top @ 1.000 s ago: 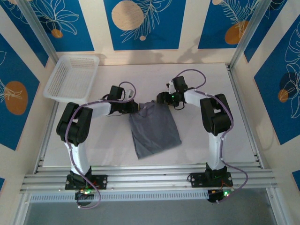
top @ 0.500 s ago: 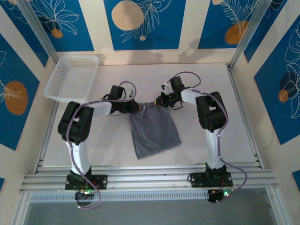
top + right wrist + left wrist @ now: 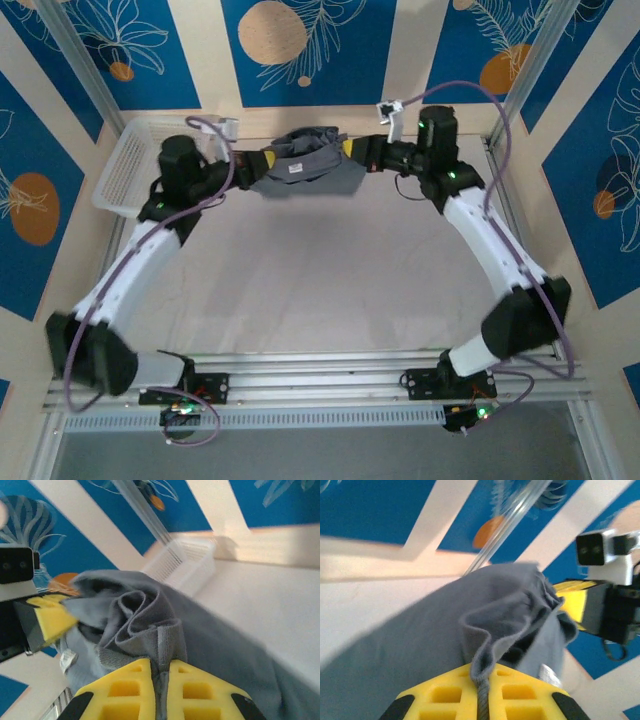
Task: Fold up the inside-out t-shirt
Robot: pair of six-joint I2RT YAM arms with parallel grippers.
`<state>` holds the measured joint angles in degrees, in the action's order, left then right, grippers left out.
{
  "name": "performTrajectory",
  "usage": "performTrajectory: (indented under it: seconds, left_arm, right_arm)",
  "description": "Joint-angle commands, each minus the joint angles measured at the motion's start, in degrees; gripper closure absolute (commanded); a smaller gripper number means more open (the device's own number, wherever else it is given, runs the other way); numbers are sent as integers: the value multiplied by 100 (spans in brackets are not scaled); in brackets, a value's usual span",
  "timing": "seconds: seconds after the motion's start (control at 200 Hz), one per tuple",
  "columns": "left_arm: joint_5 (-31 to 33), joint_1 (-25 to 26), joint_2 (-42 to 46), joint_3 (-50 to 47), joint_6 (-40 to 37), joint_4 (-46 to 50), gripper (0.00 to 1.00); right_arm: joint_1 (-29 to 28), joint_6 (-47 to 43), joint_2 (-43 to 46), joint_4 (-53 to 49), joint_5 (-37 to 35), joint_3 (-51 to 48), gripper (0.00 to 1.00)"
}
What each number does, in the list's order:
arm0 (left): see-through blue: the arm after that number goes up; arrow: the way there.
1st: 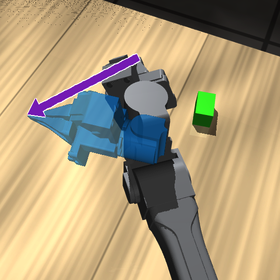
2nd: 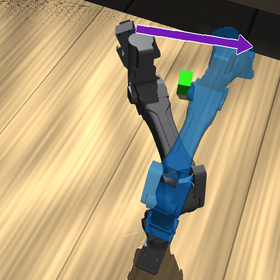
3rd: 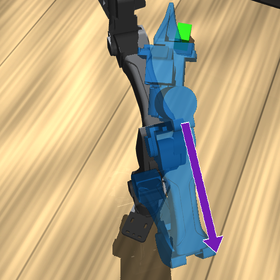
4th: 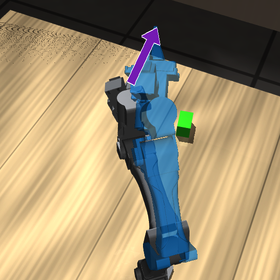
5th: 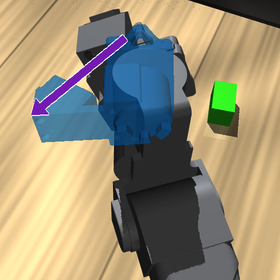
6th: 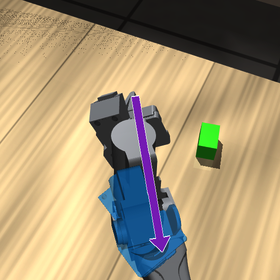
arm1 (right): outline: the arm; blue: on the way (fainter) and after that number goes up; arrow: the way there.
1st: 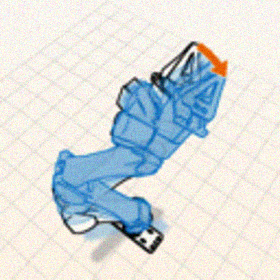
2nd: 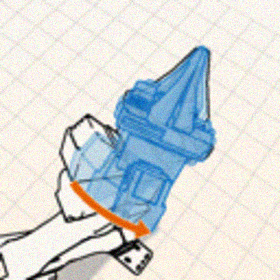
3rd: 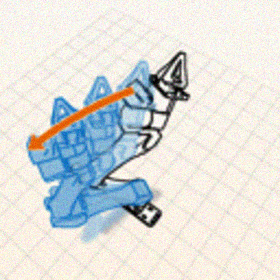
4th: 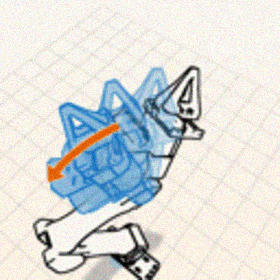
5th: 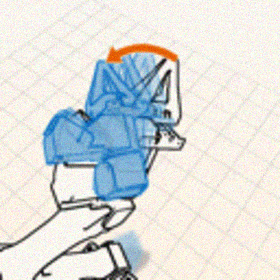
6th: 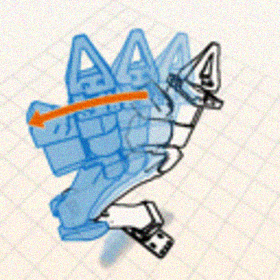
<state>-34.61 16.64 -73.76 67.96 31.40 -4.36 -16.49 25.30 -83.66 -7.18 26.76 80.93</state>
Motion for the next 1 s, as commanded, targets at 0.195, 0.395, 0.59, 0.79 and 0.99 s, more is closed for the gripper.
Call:
performTrajectory:
  seconds: [0.195, 0.395, 0.59, 0.79, 0.99]
  left_arm:
    - [379, 587, 32, -3048, 359, -379, 100]
    - [656, 858, 341, -3602, 395, -187, 100]
    - [1826, 849, 732, -3047, -125, 579, 100]
    - [2290, 835, -723, -1924, -739, 902, 100]
    - [2810, 606, -1887, -2056, -664, -114, 100]
  right_arm:
    - [-206, 582, -205, 1379, 142, -3456, 100]
    - [-240, 858, 435, 1420, 166, -4311, 100]
    - [-260, 698, 466, 1191, -305, -3682, 100]
    - [-19, 411, -905, 1186, -201, -2788, 100]
    - [4, 107, -2009, 1141, -10, -2173, 100]
